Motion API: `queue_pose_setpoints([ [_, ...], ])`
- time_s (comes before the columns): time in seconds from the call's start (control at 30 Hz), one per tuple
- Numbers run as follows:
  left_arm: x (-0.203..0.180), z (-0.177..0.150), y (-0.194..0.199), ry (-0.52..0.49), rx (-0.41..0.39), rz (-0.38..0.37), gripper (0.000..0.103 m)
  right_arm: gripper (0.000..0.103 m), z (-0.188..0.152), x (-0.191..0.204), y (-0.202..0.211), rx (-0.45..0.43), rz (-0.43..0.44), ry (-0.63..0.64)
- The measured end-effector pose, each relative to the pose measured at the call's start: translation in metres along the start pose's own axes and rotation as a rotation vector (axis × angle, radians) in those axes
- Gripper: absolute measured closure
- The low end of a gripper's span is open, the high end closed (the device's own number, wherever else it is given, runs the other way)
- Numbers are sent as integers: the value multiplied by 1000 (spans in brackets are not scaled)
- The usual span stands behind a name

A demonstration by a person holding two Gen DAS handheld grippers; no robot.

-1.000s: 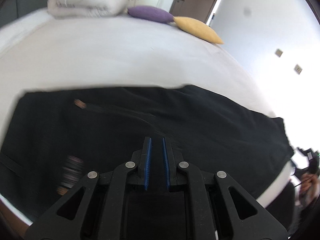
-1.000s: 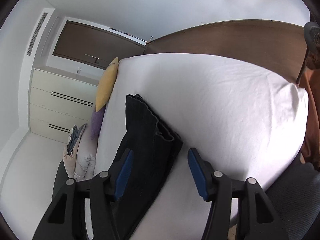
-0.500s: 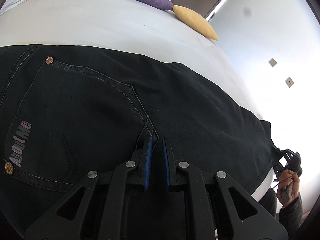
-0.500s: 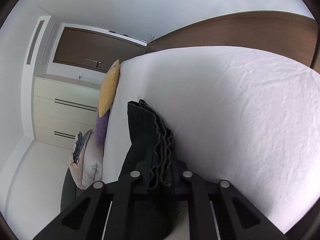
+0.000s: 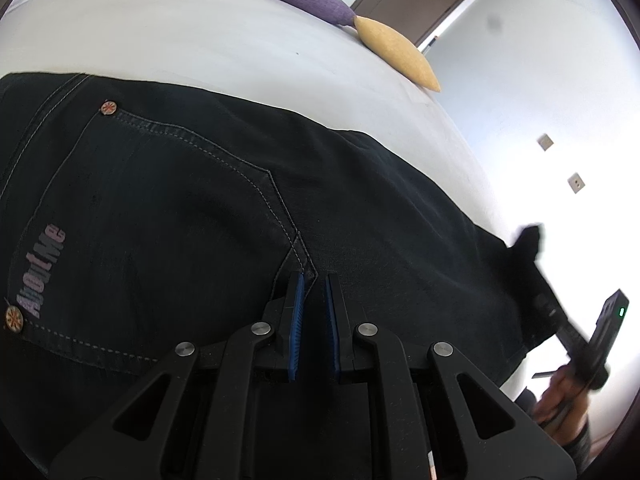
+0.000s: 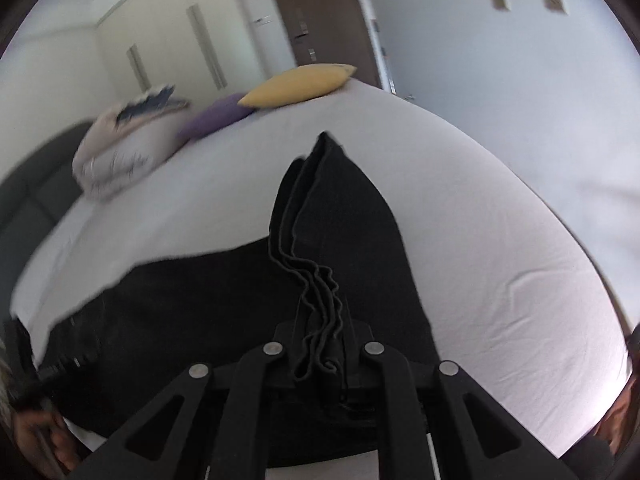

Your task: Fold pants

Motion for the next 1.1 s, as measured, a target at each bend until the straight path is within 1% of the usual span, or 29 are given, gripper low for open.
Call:
queue_pose_setpoints([
  [0.07, 1, 1, 2, 19, 1, -2, 92, 92, -22, 33, -16, 43, -52, 207],
  [0.13, 0, 1, 3, 42, 5, -11, 88, 91, -41, 43, -28, 58, -97, 314],
  [0.17, -1, 2, 4, 52, 5, -21, 80, 91, -46, 45, -29, 38, -110, 345],
  [0.2, -4, 2, 5, 59, 6, -36, 66, 91, -47, 47, -28, 24, -117, 368],
  [0.23, -8, 2, 6, 65, 3, -56, 53, 91, -48, 50, -28, 16, -126, 400],
  [0.27, -15, 3, 8, 64, -5, -77, 31, 92, -49, 50, -29, 13, -132, 418],
  [0.3, -22, 3, 8, 55, -9, -81, 18, 92, -49, 51, -30, 7, -138, 432],
  [0.37, -37, 3, 6, 40, 1, -87, 11, 92, -52, 54, -29, -6, -151, 454],
  [0.43, -52, 0, -1, 50, 32, -125, 11, 92, -55, 61, -29, -21, -165, 479],
  [0.53, -76, -4, -21, 96, 120, -182, 11, 92, -53, 63, -26, -52, -181, 511],
  [0.6, -95, -4, -31, 118, 164, -231, 11, 92, -51, 69, -20, -75, -187, 533],
  [0.7, -124, -2, -53, 160, 216, -299, 11, 92, -47, 76, -13, -117, -191, 577],
  [0.77, -143, -2, -72, 175, 262, -315, 11, 92, -44, 81, -6, -144, -187, 593],
  [0.83, -160, -3, -87, 162, 308, -330, 11, 91, -43, 84, 0, -161, -179, 601],
  [0.93, -182, -9, -106, 151, 366, -332, 11, 91, -43, 89, 8, -170, -166, 609],
  [1.1, -198, -16, -118, 132, 398, -330, 13, 91, -49, 93, 16, -175, -134, 629],
])
Point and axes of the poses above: each gripper's, at about its wrist camera, not at the fingertips, and y roughly against the way its jaws point, x to its left, z to its top, the point moved 5 cm from there along -y, roughly the way its jaws point, and after that the axes turned 11 degrees about -x, right-handed, at the moved point
